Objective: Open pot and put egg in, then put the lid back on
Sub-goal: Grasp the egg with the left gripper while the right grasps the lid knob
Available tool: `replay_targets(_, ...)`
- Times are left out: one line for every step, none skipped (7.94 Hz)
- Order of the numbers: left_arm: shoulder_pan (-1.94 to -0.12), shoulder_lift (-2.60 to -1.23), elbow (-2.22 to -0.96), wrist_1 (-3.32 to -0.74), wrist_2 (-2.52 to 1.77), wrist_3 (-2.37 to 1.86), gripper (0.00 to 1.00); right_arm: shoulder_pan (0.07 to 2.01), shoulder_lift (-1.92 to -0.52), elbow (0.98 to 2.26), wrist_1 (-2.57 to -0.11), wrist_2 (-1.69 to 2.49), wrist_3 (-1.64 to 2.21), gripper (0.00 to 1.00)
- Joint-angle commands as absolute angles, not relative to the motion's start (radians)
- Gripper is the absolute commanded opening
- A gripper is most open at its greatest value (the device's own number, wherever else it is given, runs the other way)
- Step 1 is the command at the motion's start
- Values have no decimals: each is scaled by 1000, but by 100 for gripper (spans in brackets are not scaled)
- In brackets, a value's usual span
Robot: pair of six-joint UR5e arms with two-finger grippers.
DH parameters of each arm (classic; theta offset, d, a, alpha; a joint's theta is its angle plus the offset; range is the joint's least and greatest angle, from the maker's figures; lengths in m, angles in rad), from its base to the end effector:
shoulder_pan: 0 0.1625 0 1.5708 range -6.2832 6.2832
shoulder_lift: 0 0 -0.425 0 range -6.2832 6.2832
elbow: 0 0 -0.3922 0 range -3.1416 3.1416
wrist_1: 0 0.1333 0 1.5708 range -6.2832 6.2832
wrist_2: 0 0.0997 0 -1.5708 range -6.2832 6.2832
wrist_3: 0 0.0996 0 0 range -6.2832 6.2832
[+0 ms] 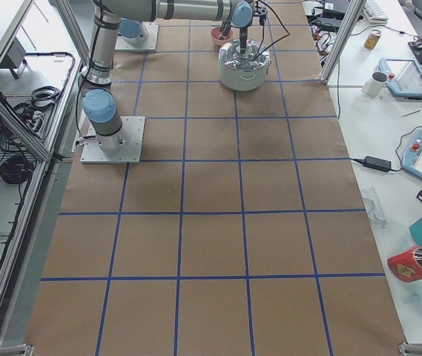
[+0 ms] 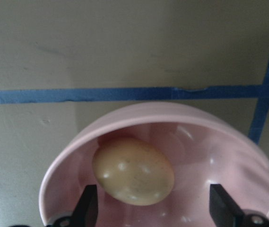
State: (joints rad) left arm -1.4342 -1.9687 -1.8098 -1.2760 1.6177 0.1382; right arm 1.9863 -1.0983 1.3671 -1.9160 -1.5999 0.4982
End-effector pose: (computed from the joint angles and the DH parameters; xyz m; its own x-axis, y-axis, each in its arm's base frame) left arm -0.0538 -0.5530 0.1939 -1.0000 0.0093 0.0025 0.0096 0.9410 0.3384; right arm 0.3932 -0.5682 0.3451 -0.9965 0.0833 -0.0110 0.0839 0.9932 -0.0809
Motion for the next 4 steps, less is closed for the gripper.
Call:
replay_targets(-1434, -1986, -1810, -1264, 1615, 138, 82, 1988, -1088, 1365, -1937, -1600, 485, 83)
replay_targets(-1434, -1987, -1809, -1264, 1618, 141, 66, 1988, -1088, 1365, -1948, -1598, 486, 80)
replay_targets(-1434, -1987, -1806, -1264, 1618, 143, 62, 1987, -1086, 1367, -1948, -1600, 485, 72)
replay_targets(-1434, -1987, -1805, -1264, 1618, 143, 45, 1987, -1088, 1365, -1947, -1598, 489, 49)
